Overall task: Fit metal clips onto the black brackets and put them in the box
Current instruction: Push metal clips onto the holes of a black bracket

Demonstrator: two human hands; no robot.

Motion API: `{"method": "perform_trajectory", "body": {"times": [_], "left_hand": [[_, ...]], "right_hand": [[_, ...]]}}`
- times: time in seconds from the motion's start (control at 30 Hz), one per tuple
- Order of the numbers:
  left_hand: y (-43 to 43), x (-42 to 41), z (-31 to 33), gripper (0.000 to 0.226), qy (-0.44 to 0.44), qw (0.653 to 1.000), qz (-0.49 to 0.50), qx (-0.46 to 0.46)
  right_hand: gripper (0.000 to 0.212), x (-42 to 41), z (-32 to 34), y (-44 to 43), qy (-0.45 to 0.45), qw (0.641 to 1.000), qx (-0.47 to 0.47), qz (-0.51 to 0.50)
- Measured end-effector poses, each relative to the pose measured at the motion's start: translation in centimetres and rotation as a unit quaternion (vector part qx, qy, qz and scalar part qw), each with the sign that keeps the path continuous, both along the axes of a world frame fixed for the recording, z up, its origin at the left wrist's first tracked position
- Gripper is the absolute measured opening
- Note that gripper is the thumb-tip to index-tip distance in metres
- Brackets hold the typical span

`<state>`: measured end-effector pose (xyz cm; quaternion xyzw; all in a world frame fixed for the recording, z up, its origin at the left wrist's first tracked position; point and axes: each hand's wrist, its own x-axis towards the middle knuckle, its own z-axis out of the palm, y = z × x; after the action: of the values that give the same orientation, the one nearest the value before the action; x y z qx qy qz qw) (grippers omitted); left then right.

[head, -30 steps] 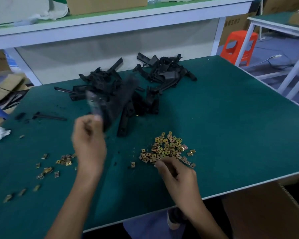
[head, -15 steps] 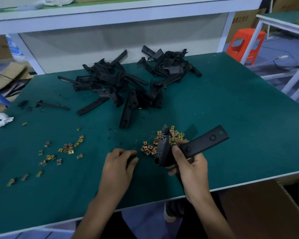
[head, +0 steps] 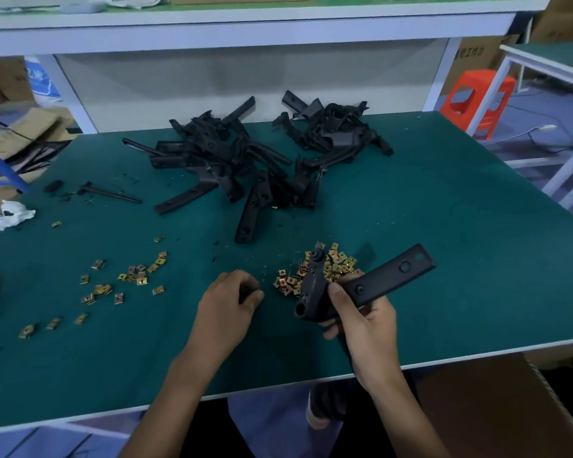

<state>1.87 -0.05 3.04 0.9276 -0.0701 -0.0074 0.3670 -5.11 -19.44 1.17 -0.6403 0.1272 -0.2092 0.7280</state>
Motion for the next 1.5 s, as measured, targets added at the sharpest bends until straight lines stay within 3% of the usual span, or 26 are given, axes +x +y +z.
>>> {"method": "perform_trajectory", "body": {"times": [0.13, 0.37, 0.87, 1.1, 1.3, 1.5], "left_hand": [[-0.3, -0.7, 0.3, 0.009, 0.07, 0.983, 0.014, -0.171], [-1.9, -2.7, 0.9, 0.018, 0.178, 0.889, -0.01, -0.423], [-2.5, -3.2, 1.4, 0.015, 0.219, 0.869, -0.03, -0.443], [-1.9, -3.0, 1.5, 0.015, 0.217, 0.884, -0.073, -0.407], [-1.9, -3.0, 1.1, 0.024, 0.238, 0.871, -0.085, -0.42], [-1.4, -2.7, 1.2, 0.028, 0.251, 0.872, -0.107, -0.407]], "right_hand": [[0.011, 0.0, -0.2, 0.0, 0.002, 1.0, 0.0, 0.005], [0.021, 0.2, -0.4, -0.2, 0.003, 1.0, 0.008, 0.018], [0.014, 0.0, -0.1, -0.2, -0.002, 0.999, -0.015, 0.037], [0.012, 0.0, -0.2, -0.4, 0.005, 0.999, -0.017, 0.048], [0.007, -0.2, 0.0, -0.7, 0.014, 0.997, -0.008, 0.077], [0.018, -0.1, 0.0, -0.8, 0.026, 0.995, -0.025, 0.097]]}}
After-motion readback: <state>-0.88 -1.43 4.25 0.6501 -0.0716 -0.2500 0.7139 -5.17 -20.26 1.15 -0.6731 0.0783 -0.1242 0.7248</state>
